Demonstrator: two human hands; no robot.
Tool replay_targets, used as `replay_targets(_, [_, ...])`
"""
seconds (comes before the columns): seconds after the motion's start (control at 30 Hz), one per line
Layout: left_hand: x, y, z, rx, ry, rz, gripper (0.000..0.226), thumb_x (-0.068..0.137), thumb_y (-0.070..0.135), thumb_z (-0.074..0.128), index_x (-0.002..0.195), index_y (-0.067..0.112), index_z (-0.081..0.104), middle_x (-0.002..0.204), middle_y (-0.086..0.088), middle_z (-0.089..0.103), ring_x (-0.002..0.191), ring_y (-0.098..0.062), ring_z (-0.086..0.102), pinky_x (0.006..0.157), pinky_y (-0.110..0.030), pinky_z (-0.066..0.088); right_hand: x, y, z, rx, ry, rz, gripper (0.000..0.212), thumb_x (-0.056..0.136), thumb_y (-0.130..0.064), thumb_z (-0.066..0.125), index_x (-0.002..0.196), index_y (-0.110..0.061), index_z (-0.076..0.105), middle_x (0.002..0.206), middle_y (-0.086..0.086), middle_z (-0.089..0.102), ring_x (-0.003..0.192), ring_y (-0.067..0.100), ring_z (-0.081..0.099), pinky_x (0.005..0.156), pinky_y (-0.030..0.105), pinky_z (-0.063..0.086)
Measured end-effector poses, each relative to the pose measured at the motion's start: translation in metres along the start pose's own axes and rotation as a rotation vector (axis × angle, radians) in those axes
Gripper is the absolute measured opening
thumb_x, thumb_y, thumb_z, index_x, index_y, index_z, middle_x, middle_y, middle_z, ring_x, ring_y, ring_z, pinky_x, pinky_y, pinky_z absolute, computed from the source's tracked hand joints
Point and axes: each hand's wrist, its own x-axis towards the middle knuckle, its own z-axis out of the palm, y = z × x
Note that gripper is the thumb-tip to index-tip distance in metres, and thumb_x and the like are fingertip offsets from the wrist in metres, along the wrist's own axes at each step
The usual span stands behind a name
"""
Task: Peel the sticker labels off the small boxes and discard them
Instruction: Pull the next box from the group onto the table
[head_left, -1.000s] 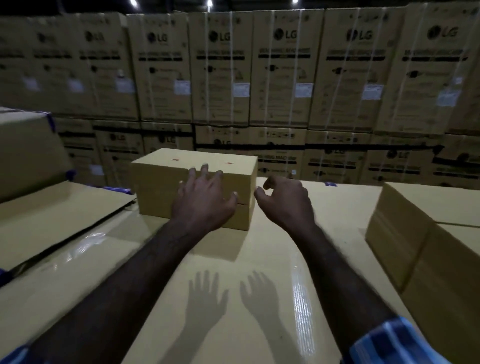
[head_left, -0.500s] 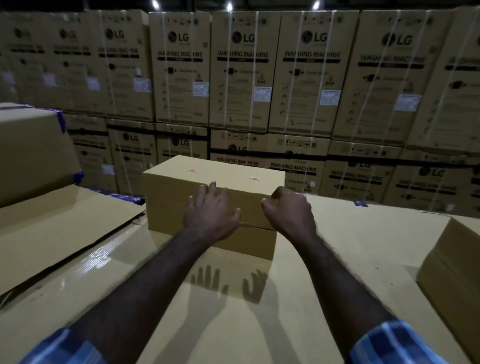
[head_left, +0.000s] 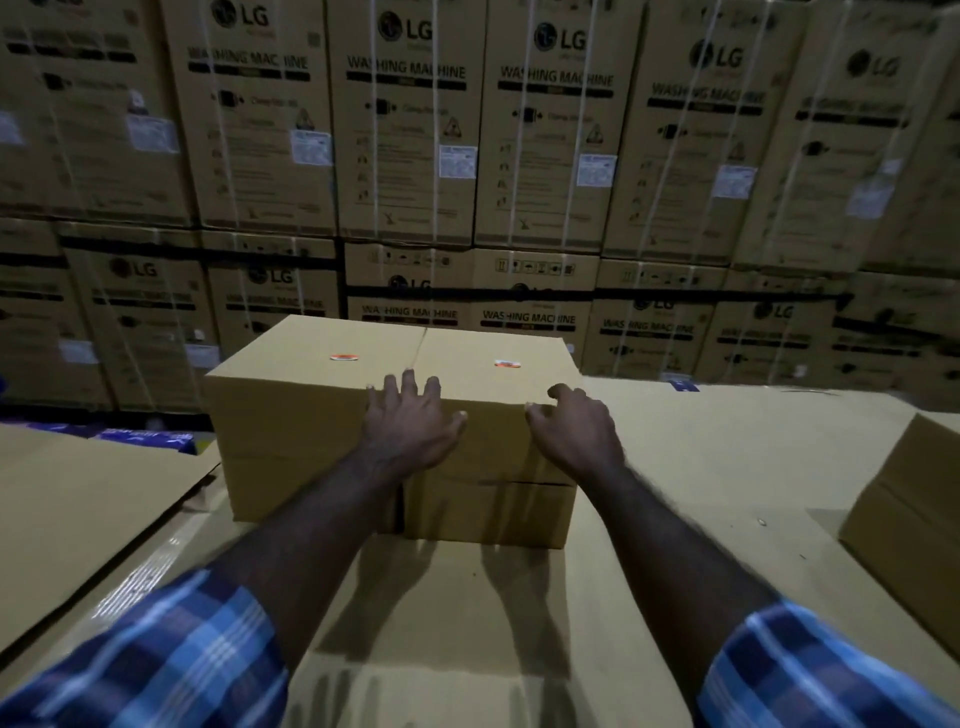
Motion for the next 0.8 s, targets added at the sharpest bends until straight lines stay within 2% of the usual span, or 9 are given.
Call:
replay_targets(0.13, [0.024,-0.008,0.020,0.030,0.019,0.047,0.074,0.092,0.066,0.024,0.149,0.018,0.027,0.157,-0.018,0.021,0.145,-0.036,0.015,0.116,-0.057,-0.002,0.021,0.006,0.018,-0.077,-0.023,0.047,0.056,0.096,-0.050,0.045,0.137,-0.012,0.050,0.142,0.016,0.045,0.131,0.032,0.040,0.103,0.047,0.042])
replay_targets(0.27, [0.032,-0.002,0.040,-0.018,0.138,0.110,0.076,0.092,0.066,0.023,0.147,0.013,0.028,0.152,-0.021,0.028,0.143,-0.036,0.019,0.117,-0.053,-0.005,0.037,0.013,0.028,-0.099,0.074,0.095,0.056,0.098,-0.052,0.038,0.127,-0.009,0.058,0.133,0.018,0.054,0.124,0.032,0.046,0.102,0.047,0.041])
replay_targets(0.37, [0.029,0.010,0.046,-0.124,0.166,0.103,0.075,0.092,0.066,0.025,0.146,0.013,0.030,0.152,-0.018,0.027,0.141,-0.038,0.018,0.116,-0.050,0.013,0.038,0.019,0.030,-0.057,0.166,0.108,0.053,0.097,-0.052,0.043,0.123,-0.010,0.062,0.124,0.015,0.059,0.115,0.030,0.053,0.094,0.045,0.048])
replay_targets(0.43, [0.028,0.016,0.044,-0.219,0.241,0.089,0.065,0.093,0.062,0.030,0.137,0.016,0.041,0.143,-0.013,0.037,0.131,-0.035,0.026,0.100,-0.044,0.035,0.037,0.025,0.030,-0.004,0.208,0.135,0.052,0.094,-0.053,0.050,0.123,-0.012,0.064,0.121,0.012,0.060,0.111,0.028,0.055,0.088,0.043,0.052])
replay_targets(0.47, [0.027,0.019,0.041,-0.257,0.311,0.077,0.058,0.094,0.060,0.033,0.129,0.017,0.048,0.137,-0.012,0.043,0.124,-0.033,0.031,0.089,-0.040,0.038,0.036,0.028,0.029,0.037,0.224,0.160,0.052,0.092,-0.054,0.053,0.123,-0.013,0.064,0.121,0.011,0.061,0.111,0.028,0.057,0.085,0.040,0.053])
replay_targets(0.57, [0.026,0.023,0.037,-0.438,0.437,-0.018,0.038,0.094,0.048,0.047,0.114,0.016,0.055,0.126,-0.016,0.047,0.113,-0.033,0.038,0.079,-0.033,0.030,0.029,0.034,0.023,0.159,0.265,0.219,0.052,0.089,-0.050,0.061,0.124,-0.011,0.065,0.122,0.010,0.063,0.110,0.028,0.059,0.076,0.031,0.049])
replay_targets(0.63, [0.024,0.025,0.038,-0.592,0.408,-0.118,0.041,0.091,0.042,0.056,0.122,0.016,0.050,0.133,-0.018,0.042,0.119,-0.034,0.038,0.083,-0.034,0.031,0.021,0.036,0.017,0.230,0.282,0.251,0.050,0.088,-0.047,0.064,0.122,-0.011,0.066,0.121,0.010,0.065,0.109,0.028,0.060,0.078,0.030,0.049])
replay_targets(0.73, [0.019,0.026,0.039,-0.738,0.302,-0.220,0.062,0.088,0.043,0.058,0.139,0.017,0.036,0.138,-0.017,0.044,0.126,-0.036,0.038,0.090,-0.036,0.032,0.003,0.037,0.012,0.287,0.291,0.257,0.046,0.086,-0.044,0.068,0.119,-0.013,0.068,0.117,0.008,0.068,0.107,0.025,0.062,0.083,0.030,0.052])
replay_targets(0.8, [0.009,0.026,0.040,-0.791,0.245,-0.229,0.066,0.089,0.043,0.058,0.144,0.016,0.033,0.139,-0.016,0.046,0.127,-0.036,0.039,0.093,-0.037,0.034,-0.010,0.036,0.012,0.310,0.311,0.241,0.042,0.085,-0.043,0.069,0.117,-0.015,0.070,0.115,0.007,0.069,0.104,0.024,0.064,0.087,0.038,0.057])
